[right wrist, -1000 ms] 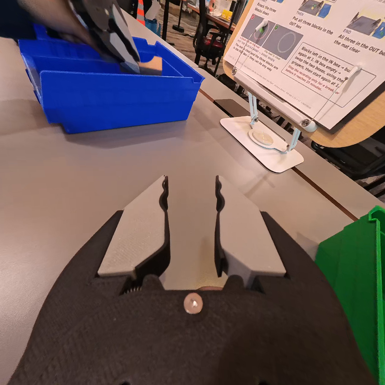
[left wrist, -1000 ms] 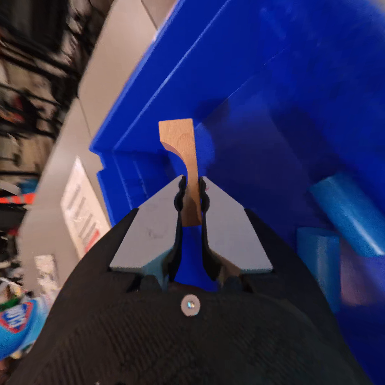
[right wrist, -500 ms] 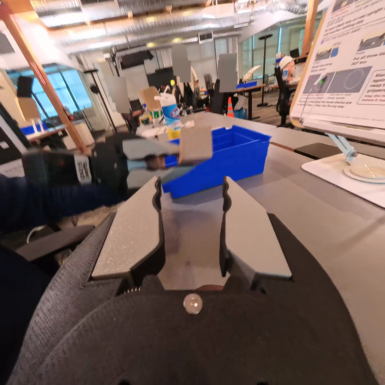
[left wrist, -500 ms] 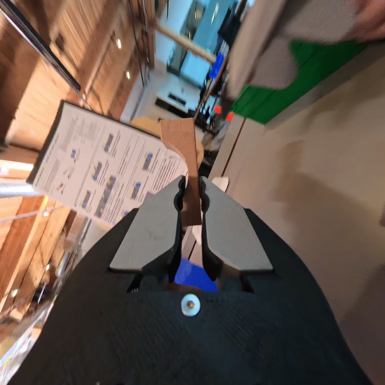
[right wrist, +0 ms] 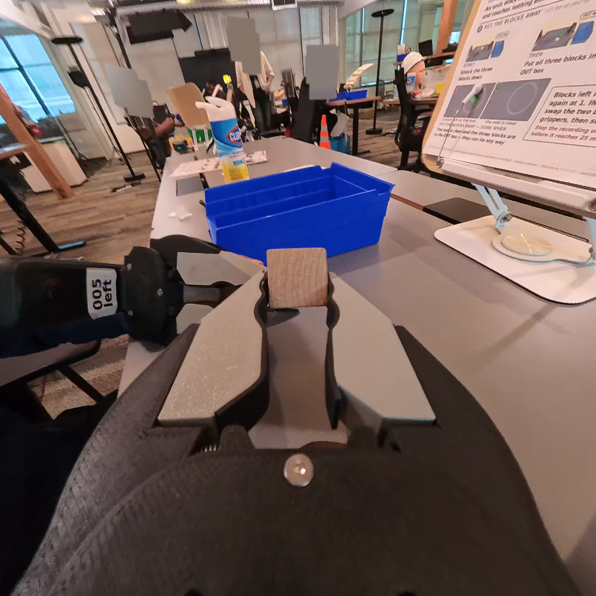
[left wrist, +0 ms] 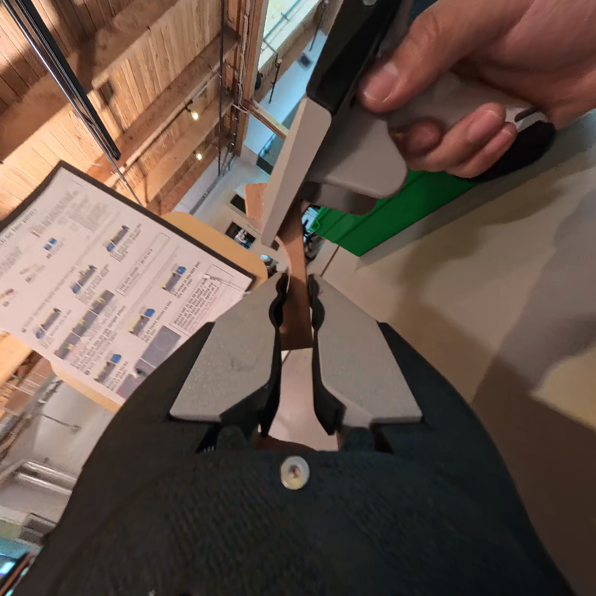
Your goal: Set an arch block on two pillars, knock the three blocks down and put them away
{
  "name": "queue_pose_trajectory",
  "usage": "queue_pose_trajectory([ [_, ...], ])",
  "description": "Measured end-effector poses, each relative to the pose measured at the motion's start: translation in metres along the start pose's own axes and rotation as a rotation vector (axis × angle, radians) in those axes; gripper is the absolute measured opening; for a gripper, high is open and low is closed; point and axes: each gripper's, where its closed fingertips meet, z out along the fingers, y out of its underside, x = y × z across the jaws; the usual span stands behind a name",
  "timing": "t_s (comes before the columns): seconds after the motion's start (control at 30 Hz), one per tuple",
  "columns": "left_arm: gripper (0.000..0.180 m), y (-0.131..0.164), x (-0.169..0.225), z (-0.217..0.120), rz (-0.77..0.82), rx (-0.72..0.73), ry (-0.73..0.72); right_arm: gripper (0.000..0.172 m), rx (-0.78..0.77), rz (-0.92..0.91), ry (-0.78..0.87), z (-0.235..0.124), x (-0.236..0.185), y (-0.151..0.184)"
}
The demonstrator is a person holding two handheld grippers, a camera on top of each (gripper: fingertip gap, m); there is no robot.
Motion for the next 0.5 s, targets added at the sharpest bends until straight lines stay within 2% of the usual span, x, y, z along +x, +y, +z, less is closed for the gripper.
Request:
queue_pose_trajectory([
  [0.13, 0.011, 0.008, -0.001, 0.0, -0.069, -0.017, 0.031, 0.031, -0.023, -0.007, 0.006, 0.004, 0.001, 0.004],
  [0.5, 0.011, 0.017, 0.008, 0.002, -0.065, -0.047, 0.051, 0.031, -0.074, 0.021, 0.023, 0.006, 0.007, 0.016],
])
